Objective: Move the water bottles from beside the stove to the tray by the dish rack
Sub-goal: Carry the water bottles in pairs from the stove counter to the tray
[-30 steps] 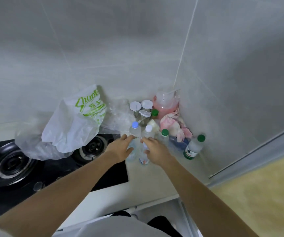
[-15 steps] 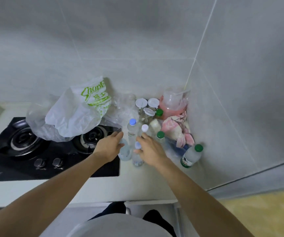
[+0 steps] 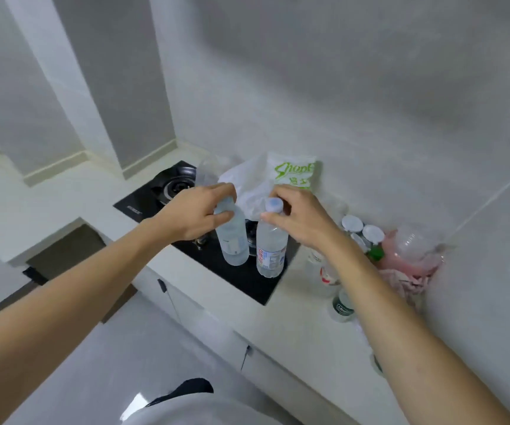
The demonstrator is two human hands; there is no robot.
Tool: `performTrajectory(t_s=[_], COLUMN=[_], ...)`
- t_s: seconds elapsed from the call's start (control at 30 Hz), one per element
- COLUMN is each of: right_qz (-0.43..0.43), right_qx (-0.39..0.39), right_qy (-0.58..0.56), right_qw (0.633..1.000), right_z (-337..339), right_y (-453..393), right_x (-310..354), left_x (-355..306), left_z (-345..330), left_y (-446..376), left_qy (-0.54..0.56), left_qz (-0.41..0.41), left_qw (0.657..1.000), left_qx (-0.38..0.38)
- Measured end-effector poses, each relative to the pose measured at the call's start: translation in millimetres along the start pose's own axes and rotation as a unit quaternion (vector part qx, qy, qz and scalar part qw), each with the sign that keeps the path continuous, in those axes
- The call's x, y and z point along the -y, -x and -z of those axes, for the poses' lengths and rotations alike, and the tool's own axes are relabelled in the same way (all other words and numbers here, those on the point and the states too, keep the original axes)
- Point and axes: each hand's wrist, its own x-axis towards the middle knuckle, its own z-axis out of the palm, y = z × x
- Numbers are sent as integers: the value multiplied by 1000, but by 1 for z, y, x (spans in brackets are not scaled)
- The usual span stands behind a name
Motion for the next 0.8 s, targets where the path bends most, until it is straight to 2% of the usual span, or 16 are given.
performTrajectory(t_s=[0.13,0.27,0.43,0.63,0.8], right_qz=[66,127,200,246,302], right_qx=[20,41,87,169,245], right_qy=[-31,-83,-109,-165,-200], right_qw=[997,988,970,940,899], right_z=[-24,-74,-167,-285,-377], right_y=[-46,-86,-128,-174,-204], right_x=[77,164,284,426,540], left_x=[36,80,158,238,289], left_z=[79,150,219,290,342], left_y=[58,131,242,378,482], left_qy=[14,36,17,-33,-71], left_qz=[75,140,213,276,365], left_qw=[994,985,972,950,911], left_qx=[-74,-96,-100,-139,-179])
